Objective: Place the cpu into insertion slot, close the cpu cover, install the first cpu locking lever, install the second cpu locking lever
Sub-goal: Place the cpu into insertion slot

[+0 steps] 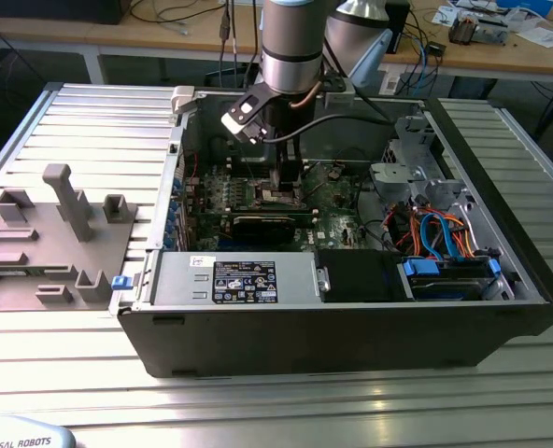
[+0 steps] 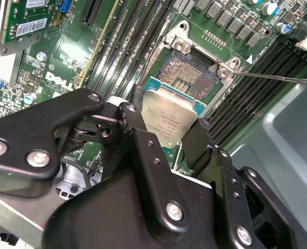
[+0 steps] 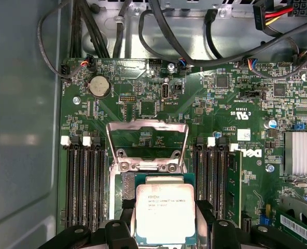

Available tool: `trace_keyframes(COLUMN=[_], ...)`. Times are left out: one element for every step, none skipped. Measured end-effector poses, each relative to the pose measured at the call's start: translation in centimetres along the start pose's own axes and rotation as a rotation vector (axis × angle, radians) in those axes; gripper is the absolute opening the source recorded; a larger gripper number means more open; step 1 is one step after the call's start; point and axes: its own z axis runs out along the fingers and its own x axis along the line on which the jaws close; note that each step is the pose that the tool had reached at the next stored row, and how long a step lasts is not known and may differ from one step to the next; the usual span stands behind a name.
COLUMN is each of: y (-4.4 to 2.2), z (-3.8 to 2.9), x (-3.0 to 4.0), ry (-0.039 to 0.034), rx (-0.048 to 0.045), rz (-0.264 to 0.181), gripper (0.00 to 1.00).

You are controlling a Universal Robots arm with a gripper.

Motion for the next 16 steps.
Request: trace_keyframes(y=[-0.01, -0.01, -0.01, -0.01, -0.01, -0.01, -0.02, -0.02, -0.02, -0.02, -0.02, -0.02, -0.02, -0.02, -0.02, -0.03], z=[0.21, 0.21, 0.21, 0.21, 0.21, 0.22, 0.28, 0.34, 0.35, 0.37, 0.39, 0.40, 0.42, 0.43, 0.44, 0.45], x=[-0.06, -0.07, -0.08, -0.11, -0.14, -0.16, -0.19, -0.19, -0.19, -0.19, -0.19, -0.19, -0.19, -0.19, -0.20, -0.19], ry=[0.0001, 0.0001, 0.0001, 0.0001, 0.0001, 0.0001, 0.0000, 0.0001, 0.0001, 0.0001, 0.0002, 0.0001, 0.0001, 0.0000, 0.0000, -0.0001], rx=[0.0000, 0.0000, -0.0001, -0.0001, -0.0001, -0.0001, 0.0000, 0.0000, -0.0001, 0.0000, -0.0001, 0.0000, -0.0001, 0.0000, 0.0000, 0.0000], rz=[0.000, 0.000, 0.000, 0.000, 0.000, 0.000, 0.000, 0.000, 0.000, 0.000, 0.000, 0.000, 0.000, 0.000, 0.000, 0.000], gripper=[0.54, 0.54, 0.54, 0.54, 0.54, 0.54, 0.54, 0.54, 0.54, 0.54, 0.54, 0.54, 0.54, 0.54, 0.54, 0.54])
